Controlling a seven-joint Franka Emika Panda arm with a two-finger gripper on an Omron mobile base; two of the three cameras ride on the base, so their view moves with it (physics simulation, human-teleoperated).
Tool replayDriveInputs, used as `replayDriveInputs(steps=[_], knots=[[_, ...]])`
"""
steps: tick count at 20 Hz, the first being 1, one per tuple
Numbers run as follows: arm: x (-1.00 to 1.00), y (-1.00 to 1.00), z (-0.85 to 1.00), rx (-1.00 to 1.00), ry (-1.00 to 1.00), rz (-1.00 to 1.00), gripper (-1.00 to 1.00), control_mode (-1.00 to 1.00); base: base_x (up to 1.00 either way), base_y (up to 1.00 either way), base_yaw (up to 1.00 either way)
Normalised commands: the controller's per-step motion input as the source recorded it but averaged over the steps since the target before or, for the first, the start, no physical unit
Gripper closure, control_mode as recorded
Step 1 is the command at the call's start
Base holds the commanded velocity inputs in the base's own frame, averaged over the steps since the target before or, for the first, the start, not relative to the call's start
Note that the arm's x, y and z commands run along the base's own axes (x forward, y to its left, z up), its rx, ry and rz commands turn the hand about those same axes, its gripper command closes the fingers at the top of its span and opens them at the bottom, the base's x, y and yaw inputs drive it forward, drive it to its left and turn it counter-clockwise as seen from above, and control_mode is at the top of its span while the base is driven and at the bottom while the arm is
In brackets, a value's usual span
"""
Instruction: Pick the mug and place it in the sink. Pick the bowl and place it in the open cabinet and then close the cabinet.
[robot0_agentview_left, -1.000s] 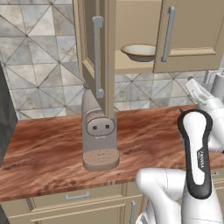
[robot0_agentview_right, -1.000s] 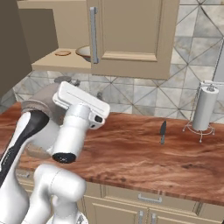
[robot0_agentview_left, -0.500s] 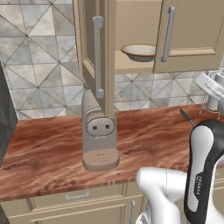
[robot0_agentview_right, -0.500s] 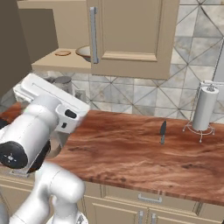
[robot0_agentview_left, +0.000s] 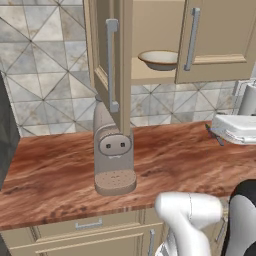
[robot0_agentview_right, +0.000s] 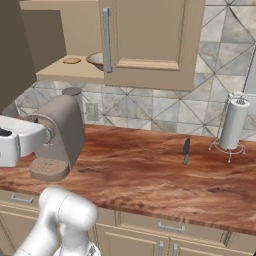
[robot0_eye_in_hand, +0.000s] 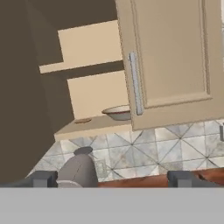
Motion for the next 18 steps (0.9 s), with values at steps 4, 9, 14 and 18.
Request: replayDriveInputs(steps=[4, 9, 14, 18], knots=[[0.15, 1.0, -0.66, -0.44, -0.02, -0.12, -1.0, -1.0, 0.0, 0.0, 0.0], [0.14, 1.0, -0.48, -0.35, -0.22, -0.23, -1.0, -1.0, 0.0, 0.0, 0.0], [0.0, 1.0, -0.14, -0.08, -0.42, -0.3, -1.0, -1.0, 0.0, 0.0, 0.0], [0.0, 0.79, -0.29, 0.0, -0.45, -0.15, -1.0, -1.0, 0.0, 0.0, 0.0]])
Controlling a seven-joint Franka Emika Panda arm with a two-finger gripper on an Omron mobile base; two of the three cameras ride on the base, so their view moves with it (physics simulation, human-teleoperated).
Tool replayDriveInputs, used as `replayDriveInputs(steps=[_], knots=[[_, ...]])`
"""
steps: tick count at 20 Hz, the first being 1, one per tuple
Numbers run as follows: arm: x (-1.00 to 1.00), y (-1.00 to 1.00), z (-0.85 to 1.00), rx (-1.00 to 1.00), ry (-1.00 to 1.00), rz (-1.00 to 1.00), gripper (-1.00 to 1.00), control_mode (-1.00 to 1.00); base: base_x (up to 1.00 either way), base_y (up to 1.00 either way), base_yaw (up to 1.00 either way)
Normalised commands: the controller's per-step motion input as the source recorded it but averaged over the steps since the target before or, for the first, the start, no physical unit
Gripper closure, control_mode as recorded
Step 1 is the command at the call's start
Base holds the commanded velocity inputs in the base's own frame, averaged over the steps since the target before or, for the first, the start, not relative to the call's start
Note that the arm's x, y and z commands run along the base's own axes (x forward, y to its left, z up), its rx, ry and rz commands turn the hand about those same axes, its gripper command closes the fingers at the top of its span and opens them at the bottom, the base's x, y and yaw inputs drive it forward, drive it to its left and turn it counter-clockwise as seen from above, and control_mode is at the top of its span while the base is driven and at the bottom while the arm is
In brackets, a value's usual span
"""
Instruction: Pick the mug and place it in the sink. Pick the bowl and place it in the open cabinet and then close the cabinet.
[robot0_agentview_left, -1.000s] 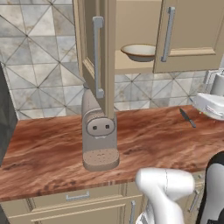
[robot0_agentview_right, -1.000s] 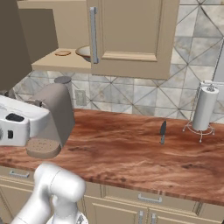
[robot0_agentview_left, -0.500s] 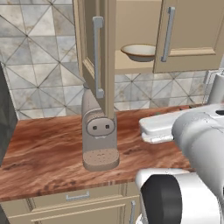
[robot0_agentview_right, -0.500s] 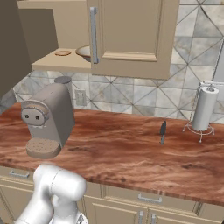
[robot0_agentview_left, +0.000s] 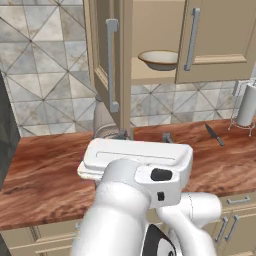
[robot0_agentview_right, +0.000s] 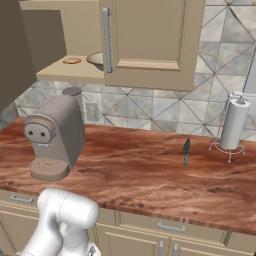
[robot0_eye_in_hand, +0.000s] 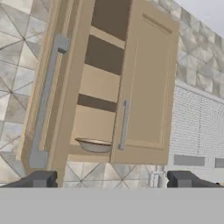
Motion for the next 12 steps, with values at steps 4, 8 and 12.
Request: replayDriveInputs(steps=[4, 8, 12], knots=[[0.16, 0.5, -0.31, 0.0, -0.36, -0.08, -1.0, -1.0, 0.0, 0.0, 0.0], [0.38, 0.21, -0.26, 0.0, -0.24, -0.05, -1.0, -1.0, 0.0, 0.0, 0.0], [0.44, 0.0, -0.15, 0.0, -0.13, -0.05, -1.0, -1.0, 0.0, 0.0, 0.0]])
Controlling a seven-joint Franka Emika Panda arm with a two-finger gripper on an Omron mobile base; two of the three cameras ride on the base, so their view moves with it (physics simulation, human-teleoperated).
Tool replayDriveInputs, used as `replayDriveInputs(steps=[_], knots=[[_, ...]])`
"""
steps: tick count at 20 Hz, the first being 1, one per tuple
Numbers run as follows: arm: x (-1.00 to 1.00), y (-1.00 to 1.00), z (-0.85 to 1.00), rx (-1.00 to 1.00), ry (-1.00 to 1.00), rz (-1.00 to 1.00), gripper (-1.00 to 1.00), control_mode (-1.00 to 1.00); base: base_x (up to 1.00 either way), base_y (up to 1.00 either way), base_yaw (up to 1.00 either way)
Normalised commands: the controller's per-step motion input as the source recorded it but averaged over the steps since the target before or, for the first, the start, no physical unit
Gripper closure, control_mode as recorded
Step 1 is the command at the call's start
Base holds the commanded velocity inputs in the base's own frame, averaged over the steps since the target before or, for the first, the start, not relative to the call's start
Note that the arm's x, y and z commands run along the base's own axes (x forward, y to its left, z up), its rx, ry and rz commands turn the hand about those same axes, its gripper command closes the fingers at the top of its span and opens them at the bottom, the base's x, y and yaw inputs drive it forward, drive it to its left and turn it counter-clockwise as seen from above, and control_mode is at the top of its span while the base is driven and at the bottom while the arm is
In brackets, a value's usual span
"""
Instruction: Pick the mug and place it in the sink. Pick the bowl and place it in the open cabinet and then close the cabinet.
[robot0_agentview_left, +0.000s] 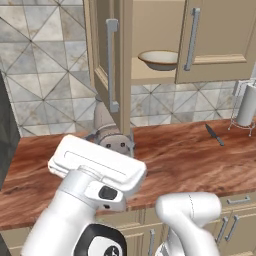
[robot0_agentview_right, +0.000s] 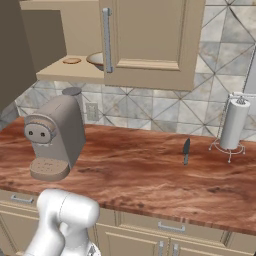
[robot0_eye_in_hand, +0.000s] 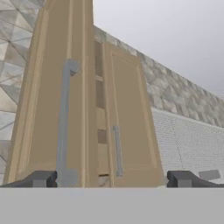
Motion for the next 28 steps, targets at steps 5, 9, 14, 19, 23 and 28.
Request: replayDriveInputs(steps=[5, 9, 14, 19, 23, 28], knots=[[0.54, 0.08, -0.06, 0.0, 0.0, 0.0, -1.0, -1.0, 0.0, 0.0, 0.0], [0.52, 0.17, -0.17, -0.02, 0.0, 0.0, -1.0, -1.0, 0.0, 0.0, 0.0], [0.56, 0.21, -0.22, -0.02, 0.0, 0.0, -1.0, -1.0, 0.0, 0.0, 0.0], [0.19, 0.09, -0.04, 0.0, 0.0, 0.0, -1.0, -1.0, 0.0, 0.0, 0.0], [0.14, 0.0, 0.0, 0.0, -0.03, 0.0, -1.0, -1.0, 0.0, 0.0, 0.0], [0.2, 0.0, 0.0, 0.0, -0.03, -0.01, -1.0, -1.0, 0.0, 0.0, 0.0]])
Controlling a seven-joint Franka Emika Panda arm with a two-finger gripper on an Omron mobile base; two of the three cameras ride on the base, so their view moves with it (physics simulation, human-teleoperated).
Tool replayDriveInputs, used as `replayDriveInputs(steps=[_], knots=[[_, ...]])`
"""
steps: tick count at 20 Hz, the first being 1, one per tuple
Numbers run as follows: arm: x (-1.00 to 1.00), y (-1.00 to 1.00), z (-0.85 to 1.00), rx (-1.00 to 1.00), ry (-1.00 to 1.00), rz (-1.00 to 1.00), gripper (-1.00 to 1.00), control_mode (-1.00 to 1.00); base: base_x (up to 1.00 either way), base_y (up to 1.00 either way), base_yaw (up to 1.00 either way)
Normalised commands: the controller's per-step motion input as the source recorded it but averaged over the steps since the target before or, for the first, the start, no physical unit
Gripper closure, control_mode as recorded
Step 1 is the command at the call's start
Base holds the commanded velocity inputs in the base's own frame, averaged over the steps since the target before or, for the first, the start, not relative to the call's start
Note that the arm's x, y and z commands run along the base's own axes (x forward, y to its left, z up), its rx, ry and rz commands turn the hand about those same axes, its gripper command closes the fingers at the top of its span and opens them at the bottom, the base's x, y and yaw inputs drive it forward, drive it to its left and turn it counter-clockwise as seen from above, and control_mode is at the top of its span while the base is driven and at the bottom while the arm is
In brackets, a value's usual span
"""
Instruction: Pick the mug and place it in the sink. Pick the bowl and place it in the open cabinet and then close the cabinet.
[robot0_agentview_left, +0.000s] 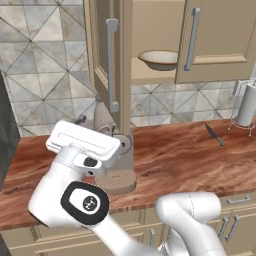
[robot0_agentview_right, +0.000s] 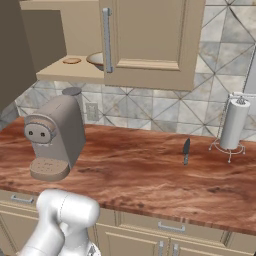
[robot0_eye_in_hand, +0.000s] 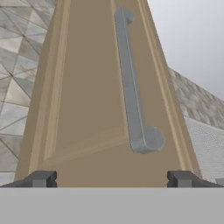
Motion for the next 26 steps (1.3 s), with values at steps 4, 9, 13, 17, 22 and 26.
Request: replayDriveInputs(steps=[4, 9, 13, 17, 22, 26], knots=[[0.19, 0.0, -0.02, 0.0, -0.04, -0.01, -1.0, -1.0, 0.0, 0.0, 0.0], [0.25, 0.0, -0.04, 0.0, 0.0, -0.01, -1.0, -1.0, 0.0, 0.0, 0.0], [0.36, 0.04, -0.09, 0.0, 0.0, 0.0, -1.0, -1.0, 0.0, 0.0, 0.0], [0.42, 0.0, -0.06, 0.0, 0.0, 0.0, -1.0, -1.0, 0.0, 0.0, 0.0], [0.36, 0.0, -0.04, 0.0, 0.0, 0.0, -1.0, -1.0, 0.0, 0.0, 0.0], [0.06, -0.01, 0.0, 0.0, -0.04, -0.01, -1.0, -1.0, 0.0, 0.0, 0.0]])
